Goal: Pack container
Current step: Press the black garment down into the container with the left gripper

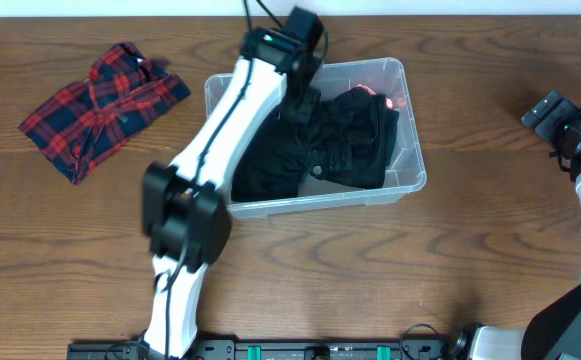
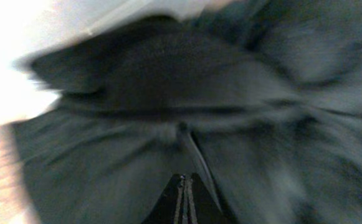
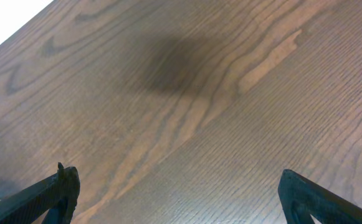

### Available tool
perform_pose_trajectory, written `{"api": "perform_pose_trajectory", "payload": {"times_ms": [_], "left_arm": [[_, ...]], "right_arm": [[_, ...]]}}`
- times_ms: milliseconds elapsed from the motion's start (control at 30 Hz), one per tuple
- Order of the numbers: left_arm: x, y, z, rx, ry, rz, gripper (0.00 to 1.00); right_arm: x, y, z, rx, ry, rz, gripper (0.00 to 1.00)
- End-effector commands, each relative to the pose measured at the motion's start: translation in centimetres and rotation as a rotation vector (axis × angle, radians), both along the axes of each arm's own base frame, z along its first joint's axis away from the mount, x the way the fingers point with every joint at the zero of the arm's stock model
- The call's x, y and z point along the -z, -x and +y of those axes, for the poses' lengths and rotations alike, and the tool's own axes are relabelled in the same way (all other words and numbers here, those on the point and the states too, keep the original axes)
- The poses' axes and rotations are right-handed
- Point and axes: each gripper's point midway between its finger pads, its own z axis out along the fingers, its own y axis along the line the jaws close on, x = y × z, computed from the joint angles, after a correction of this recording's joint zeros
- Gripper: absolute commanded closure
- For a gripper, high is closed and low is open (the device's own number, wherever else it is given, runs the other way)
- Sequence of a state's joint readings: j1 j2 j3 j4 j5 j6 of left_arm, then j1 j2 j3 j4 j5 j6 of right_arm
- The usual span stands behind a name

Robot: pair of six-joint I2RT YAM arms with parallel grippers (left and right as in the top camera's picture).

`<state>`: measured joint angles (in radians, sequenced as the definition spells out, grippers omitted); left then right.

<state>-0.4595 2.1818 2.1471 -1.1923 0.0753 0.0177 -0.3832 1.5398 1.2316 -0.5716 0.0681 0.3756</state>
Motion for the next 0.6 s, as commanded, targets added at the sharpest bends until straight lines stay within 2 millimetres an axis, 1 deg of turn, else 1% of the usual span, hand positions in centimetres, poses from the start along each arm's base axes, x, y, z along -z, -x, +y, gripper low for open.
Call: {"api": "perform_pose_trajectory", "payload": {"times_ms": [0, 67, 100, 200, 333, 467, 567], "left_arm": [[-7.1, 1.6, 0.1, -0.040, 0.095, -0.105, 0.94], [-8.6, 2.4, 0.1, -0.038, 0.112, -0.120, 0.94], [-9.0, 2.8, 0.0, -0.031, 0.119, -0.122, 0.94], [-8.8, 4.0, -0.6, -0.011, 0.120, -0.088, 0.94], [-6.6, 5.2, -1.5, 0.008, 0.084, -0.016, 0.94], [-4.0, 5.5, -2.6, 0.028, 0.064, 0.023, 0.94], [-2.0, 5.4, -3.1, 0.006, 0.058, 0.049, 0.94]], "right_arm": [[-0.4, -0.2, -0.4, 0.019, 0.004, -0.010, 0.01], [-0.4, -0.2, -0.4, 0.019, 0.004, -0.010, 0.01], [-0.4, -0.2, -0.4, 0.019, 0.004, -0.010, 0.01], [-0.4, -0.2, -0.4, 0.019, 0.004, -0.010, 0.01], [-0.4, -0.2, -0.4, 0.019, 0.004, -0.010, 0.01], [-0.4, -0.2, -0.4, 0.019, 0.004, -0.010, 0.01], [-0.4, -0.2, -0.4, 0.019, 0.004, -0.010, 0.01]]}}
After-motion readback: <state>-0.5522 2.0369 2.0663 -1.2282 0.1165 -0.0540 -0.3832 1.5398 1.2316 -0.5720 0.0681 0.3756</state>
